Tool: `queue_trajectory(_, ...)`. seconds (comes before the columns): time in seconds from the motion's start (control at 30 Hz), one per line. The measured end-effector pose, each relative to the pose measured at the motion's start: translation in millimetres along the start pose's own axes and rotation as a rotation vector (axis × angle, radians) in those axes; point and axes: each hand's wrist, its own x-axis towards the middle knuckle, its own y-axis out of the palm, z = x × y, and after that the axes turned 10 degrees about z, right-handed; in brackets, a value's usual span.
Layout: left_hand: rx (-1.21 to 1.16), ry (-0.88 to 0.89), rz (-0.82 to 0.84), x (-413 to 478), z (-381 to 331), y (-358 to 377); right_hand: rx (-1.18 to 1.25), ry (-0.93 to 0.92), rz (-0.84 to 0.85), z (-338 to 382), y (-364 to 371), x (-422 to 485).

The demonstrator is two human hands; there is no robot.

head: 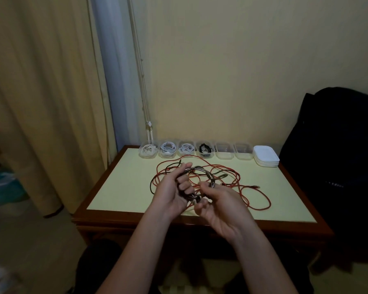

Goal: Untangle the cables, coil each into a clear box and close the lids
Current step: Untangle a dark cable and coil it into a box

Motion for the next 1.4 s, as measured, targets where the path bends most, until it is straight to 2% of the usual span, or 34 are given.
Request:
queue_trajectory(0.23, 0.289, -0.183, 0.127, 1, -8, -12, -0.282, 0.129, 0.011, 9, -16, 3)
queue_trajectory(0.4, 0.420, -0.135, 0.153, 2, -9, -12, -0.539, 0.106, 0.034, 8, -20, 3)
queue_trajectory(0.57, 0.289, -0.031, 0.101, 6, -5, -16, -0.918, -0.112, -0.035, 8, -18, -1)
queue_trajectory(0.7, 0.233, 0.028, 0.071, 5, -6, -13, -1.133, -0.180, -0.106, 9, -18, 1)
queue_trajectory(0.83, 0.172, 0.104, 0.047, 6, -13, -12, -1.031, -0.120, -0.048, 14, -23, 3)
queue_trajectory(0.9, 0.118, 0.135, 0.030, 5, -20, -12, -1.084, -0.112, -0.047, 19, -28, 1)
queue_trajectory(1.03, 0.006, 0.176, 0.007, 0, -42, -13, -1.269, -0.208, -0.182, 28, -46, -1)
queue_trajectory(1.2, 0.005, 0.163, 0.018, -1, -48, 0, -1.294, -0.319, -0.312, 34, -65, -6)
queue_trajectory(1.33, -0.166, 0.148, 0.024, 2, -46, 6, -1.394, -0.469, -0.379, 24, -59, -7)
queue_trajectory(1.4, -0.286, 0.144, 0.010, 3, -45, 8, -1.478, -0.487, -0.372, 7, -55, -4)
